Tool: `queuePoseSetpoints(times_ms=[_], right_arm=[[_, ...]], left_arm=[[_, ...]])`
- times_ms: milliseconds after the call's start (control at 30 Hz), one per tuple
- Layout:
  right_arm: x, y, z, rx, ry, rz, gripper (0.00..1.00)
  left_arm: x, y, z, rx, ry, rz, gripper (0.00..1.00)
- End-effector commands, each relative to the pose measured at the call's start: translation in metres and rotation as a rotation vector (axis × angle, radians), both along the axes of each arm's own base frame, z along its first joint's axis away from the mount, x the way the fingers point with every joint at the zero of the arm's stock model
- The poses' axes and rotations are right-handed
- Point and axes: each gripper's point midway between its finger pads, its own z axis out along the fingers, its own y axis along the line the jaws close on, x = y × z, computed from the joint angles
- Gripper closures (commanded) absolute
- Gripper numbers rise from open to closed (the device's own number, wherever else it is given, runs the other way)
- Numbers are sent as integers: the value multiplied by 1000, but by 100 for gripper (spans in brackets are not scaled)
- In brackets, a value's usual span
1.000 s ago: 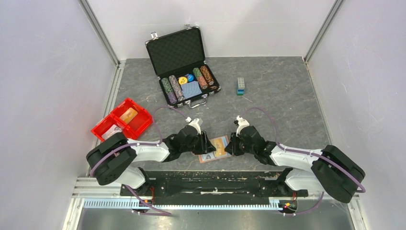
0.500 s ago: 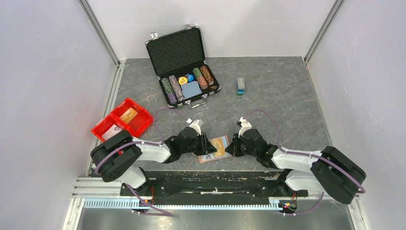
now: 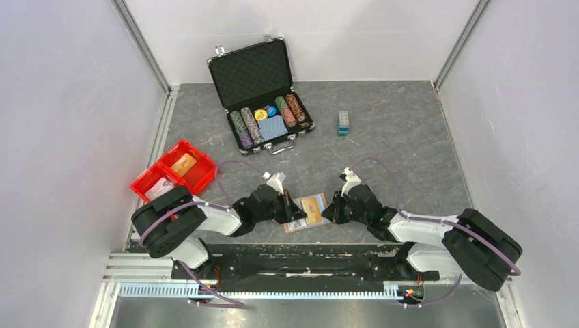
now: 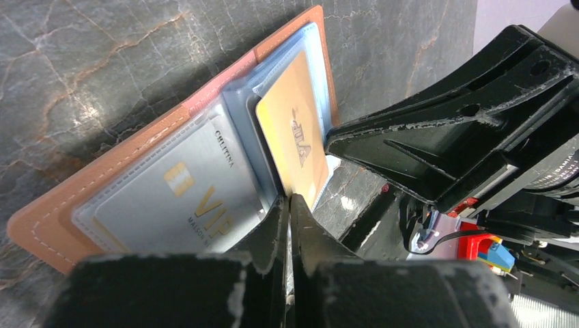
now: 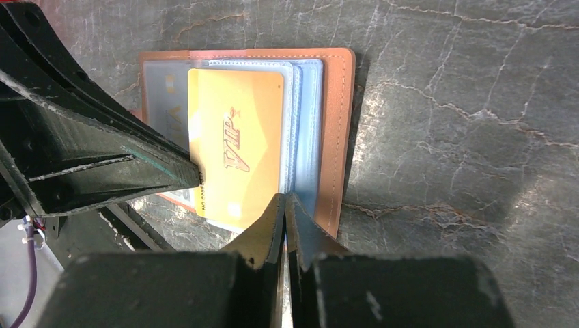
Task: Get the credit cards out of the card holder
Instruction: Remove the credit card from the card holder.
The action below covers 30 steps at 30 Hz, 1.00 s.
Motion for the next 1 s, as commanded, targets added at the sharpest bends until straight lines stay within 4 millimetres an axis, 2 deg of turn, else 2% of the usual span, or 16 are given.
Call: queuePoseSetpoints(times_ms=[0, 267, 467, 600, 767, 900, 967], right_arm=[[-17, -5, -14, -20, 63, 26, 99], [-15, -14, -21, -35, 71, -7, 100], [-11, -19, -19, -30, 63, -19, 100], [-9, -20, -17, -32, 61, -23, 100], [-7, -17, -7, -22, 38, -5, 100], [3, -20, 9, -46, -38, 7, 95], [7, -22, 15, -59, -65, 17, 94]], left_arm=[[1, -19, 35, -155, -30, -18, 98], [1, -1, 28, -91, -35, 33, 98], [0, 18, 18, -14, -39, 69, 98], [-3, 22, 16, -11, -31, 64, 98], [-9, 25, 19, -12, -44, 30, 98], [-13, 42, 13, 62, -57, 40, 98], [-14, 48, 16, 61, -77, 53, 98]])
